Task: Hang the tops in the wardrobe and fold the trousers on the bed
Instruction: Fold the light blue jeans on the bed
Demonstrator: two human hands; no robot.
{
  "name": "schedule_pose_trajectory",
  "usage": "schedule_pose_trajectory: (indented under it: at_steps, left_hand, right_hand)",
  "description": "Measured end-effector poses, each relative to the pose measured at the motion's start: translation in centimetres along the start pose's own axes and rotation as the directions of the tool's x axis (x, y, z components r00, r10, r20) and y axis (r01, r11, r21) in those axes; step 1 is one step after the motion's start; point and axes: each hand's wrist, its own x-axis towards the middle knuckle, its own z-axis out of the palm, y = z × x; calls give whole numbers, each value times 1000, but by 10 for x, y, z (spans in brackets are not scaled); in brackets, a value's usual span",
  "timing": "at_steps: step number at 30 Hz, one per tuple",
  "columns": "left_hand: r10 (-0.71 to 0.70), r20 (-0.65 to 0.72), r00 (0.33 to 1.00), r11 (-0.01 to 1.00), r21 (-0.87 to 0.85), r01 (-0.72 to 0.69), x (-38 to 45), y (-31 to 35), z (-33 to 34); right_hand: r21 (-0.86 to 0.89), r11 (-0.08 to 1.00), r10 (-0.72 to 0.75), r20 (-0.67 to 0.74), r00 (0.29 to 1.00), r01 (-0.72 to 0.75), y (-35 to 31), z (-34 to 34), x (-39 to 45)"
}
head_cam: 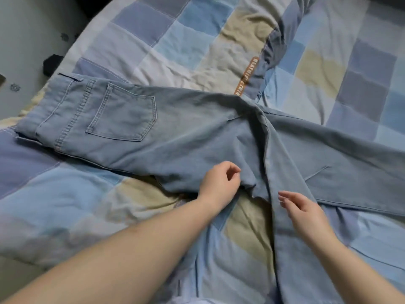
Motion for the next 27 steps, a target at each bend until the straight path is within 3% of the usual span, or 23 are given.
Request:
schedule_pose_trajectory:
  at_steps: [4,8,12,16,19,23,27]
  left_hand:
    - [-69,78,995,995,75,63,-32,-3,71]
    - [-191,197,962,974,163,160,-64,-15,140]
    - [-333,123,935,943,54,329,-85,-28,179]
    - [-380,78,922,923,-35,384,-97,-27,210]
    - [-342,56,938,938,-34,344,-108,-24,223]
    - [-84,57,995,996,-20,85,-127,-23,234]
    - [42,-15,999,998,-37,-43,-119,0,238]
  right_hand:
    - [-190,977,-90,55,994,99,63,-33,-25]
    - [-442,865,-161,204,966,237,128,-55,-51]
    - [-563,700,-295,332,896,439,186,-66,-82]
    - [-673,610,-271,318,908,418,242,-68,-97]
    - [-668,617,-356,234,904,416,264,-63,-98]
    - [-635,619,-517,113,848,462,275,-55,-92]
    - [-356,855,-413,-25,910,378,272,-65,-85]
